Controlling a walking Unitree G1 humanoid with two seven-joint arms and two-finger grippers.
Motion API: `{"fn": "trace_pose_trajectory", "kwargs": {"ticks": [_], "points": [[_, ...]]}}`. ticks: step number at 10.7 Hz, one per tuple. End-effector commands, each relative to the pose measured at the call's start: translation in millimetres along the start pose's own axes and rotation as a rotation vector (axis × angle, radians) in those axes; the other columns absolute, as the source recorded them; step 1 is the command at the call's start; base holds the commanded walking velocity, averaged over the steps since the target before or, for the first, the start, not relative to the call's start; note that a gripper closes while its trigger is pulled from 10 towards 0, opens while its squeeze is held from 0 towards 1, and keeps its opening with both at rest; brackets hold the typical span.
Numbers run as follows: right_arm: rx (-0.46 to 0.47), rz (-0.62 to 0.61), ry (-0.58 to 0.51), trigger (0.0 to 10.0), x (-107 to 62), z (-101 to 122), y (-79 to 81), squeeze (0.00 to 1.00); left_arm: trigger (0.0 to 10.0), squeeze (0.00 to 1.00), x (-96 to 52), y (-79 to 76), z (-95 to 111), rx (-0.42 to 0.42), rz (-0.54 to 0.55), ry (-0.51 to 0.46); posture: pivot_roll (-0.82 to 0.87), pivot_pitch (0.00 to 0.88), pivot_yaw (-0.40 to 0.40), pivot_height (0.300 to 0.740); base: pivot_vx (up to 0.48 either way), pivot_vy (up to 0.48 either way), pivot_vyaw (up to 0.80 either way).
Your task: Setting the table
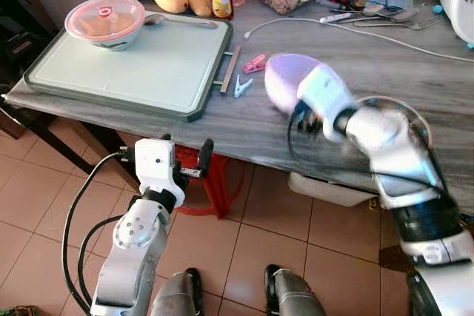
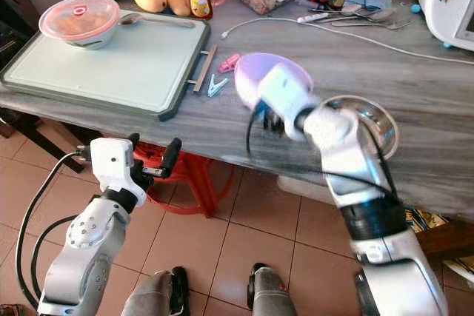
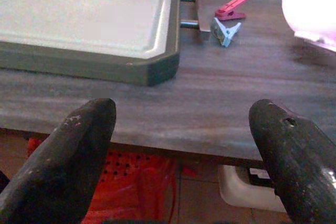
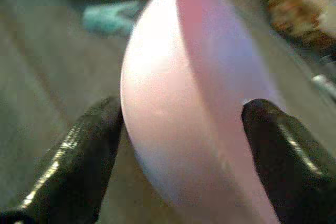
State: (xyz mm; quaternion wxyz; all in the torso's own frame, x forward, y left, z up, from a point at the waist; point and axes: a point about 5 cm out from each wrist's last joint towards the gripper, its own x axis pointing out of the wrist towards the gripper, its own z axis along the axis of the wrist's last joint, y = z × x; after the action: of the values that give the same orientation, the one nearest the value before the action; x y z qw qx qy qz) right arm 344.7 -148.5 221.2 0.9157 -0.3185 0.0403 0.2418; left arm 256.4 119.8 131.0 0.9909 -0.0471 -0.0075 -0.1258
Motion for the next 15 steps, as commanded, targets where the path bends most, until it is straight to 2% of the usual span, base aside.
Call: {"fn": "trace_pose_trajectory", "kwargs": {"ticks": [1,3,4,6,8,9,10,11,12,13,15], "points": [[0.005,-0.039,-0.037,10.0,-2.0,7,-4.7,1.00,10.0,0.00,-0.4,2.0,-2,0.010,0.003,0.011,-0.04,0.184,0.048,0.740,0.000,0.000,0.00],[0.051,-0.104,-0.103,10.0,-1.9,19,-8.2,1.00,10.0,0.00,2.3,1.7,-2,0.012,-0.005,0.007,-0.04,0.173,0.050,0.740,0.000,0.000,0.00],[0.077,-0.109,-0.125,10.0,-2.2,22,-4.1,1.00,10.0,0.00,2.8,1.4,-2,0.013,-0.006,0.006,-0.05,0.169,0.049,0.740,0.000,0.000,0.00],[0.111,-0.073,-0.133,10.0,-3.0,23,12.7,1.00,10.0,0.00,2.8,1.5,-3,0.017,-0.007,0.010,-0.05,0.170,0.047,0.740,0.000,0.000,0.00],[0.107,0.033,-0.082,10.0,-4.3,12,34.0,1.00,10.0,0.00,2.1,1.8,-4,0.016,-0.003,0.014,-0.05,0.173,0.044,0.740,0.000,0.000,0.00],[0.120,0.010,-0.083,10.0,-5.9,11,34.8,1.00,10.0,0.00,1.1,1.5,-4,0.014,-0.002,0.014,-0.05,0.177,0.043,0.740,0.000,0.000,0.00],[0.139,-0.090,-0.148,10.0,-9.6,15,31.8,1.00,10.0,0.00,-0.2,1.4,-4,0.011,0.001,0.014,-0.05,0.181,0.041,0.740,0.000,0.000,0.00],[0.167,-0.163,-0.187,10.0,-12.6,18,29.9,0.94,10.0,0.00,-0.6,1.4,-5,0.010,0.002,0.015,-0.05,0.183,0.042,0.740,0.000,0.000,0.00],[0.171,-0.229,-0.246,10.0,-16.5,24,28.4,0.52,10.0,0.00,-0.9,1.0,-4,0.009,0.001,0.013,-0.05,0.185,0.041,0.740,0.000,0.000,0.00],[0.125,-0.308,-0.283,10.0,-22.0,29,25.3,0.00,10.0,0.00,-1.5,0.3,-4,0.006,-0.001,0.011,-0.05,0.190,0.043,0.740,0.000,0.000,0.00],[0.103,-0.648,-0.217,10.0,-43.7,8,5.2,0.00,10.0,0.00,-2.8,-0.5,-4,0.003,-0.004,0.011,-0.05,0.198,0.040,0.740,0.000,0.000,0.00]]}}
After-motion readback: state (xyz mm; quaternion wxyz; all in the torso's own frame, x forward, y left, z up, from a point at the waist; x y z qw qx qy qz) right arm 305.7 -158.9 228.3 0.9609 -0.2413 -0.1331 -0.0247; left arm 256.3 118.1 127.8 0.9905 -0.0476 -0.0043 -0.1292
